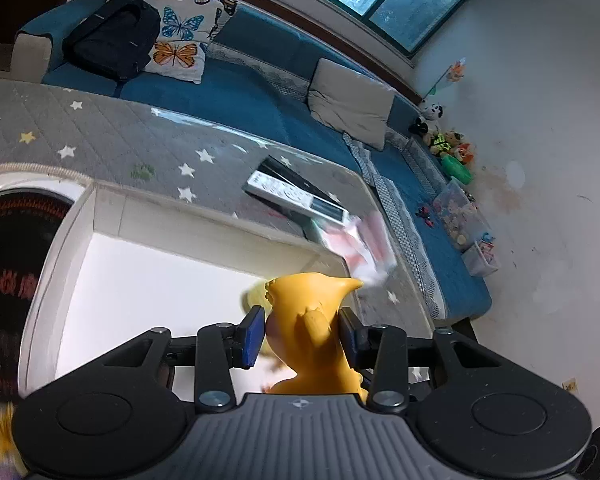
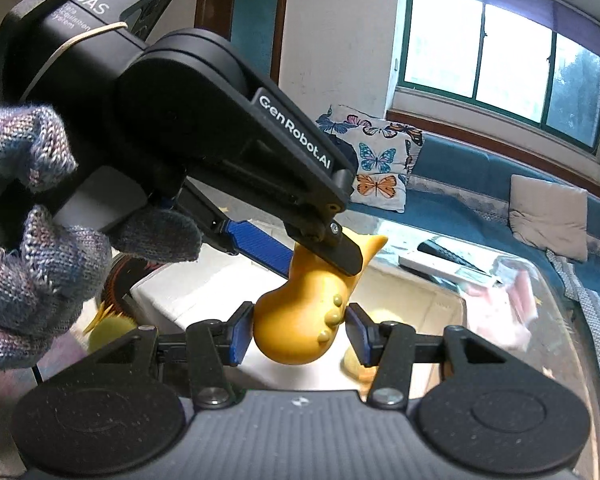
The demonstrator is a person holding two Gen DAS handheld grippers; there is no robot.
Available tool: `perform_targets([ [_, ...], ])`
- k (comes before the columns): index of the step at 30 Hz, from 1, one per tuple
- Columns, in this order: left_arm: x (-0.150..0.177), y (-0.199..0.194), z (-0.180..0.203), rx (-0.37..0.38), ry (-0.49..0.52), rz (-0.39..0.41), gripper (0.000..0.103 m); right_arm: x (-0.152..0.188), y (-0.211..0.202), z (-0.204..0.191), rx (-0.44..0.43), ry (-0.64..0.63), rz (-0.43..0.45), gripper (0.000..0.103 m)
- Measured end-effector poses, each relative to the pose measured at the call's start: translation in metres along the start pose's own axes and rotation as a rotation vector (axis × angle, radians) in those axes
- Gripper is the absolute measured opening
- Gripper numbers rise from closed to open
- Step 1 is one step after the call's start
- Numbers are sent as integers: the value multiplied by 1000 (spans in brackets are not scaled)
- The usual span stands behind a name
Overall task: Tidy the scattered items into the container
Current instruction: 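Lift the yellow rubber duck with the left tool toward the box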
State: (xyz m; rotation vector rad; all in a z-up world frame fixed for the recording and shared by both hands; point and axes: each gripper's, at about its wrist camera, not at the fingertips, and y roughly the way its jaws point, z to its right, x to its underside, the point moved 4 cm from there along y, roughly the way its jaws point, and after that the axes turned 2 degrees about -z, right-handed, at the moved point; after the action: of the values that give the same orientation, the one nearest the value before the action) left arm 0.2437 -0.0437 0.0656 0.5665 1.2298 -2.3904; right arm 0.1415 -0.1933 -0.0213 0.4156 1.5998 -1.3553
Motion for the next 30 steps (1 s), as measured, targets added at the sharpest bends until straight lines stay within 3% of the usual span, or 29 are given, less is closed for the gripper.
perform_targets([
  [13, -15, 69, -52, -28, -96, -116, 43, 13, 76, 10, -58, 21, -151, 50],
  [22, -10, 95, -68, -22, -133, -176, 43, 23, 100, 12, -58, 19, -259, 50],
  [30, -10, 98, -71, -23, -135, -181, 43, 27, 107, 10, -45, 2, -292, 50],
])
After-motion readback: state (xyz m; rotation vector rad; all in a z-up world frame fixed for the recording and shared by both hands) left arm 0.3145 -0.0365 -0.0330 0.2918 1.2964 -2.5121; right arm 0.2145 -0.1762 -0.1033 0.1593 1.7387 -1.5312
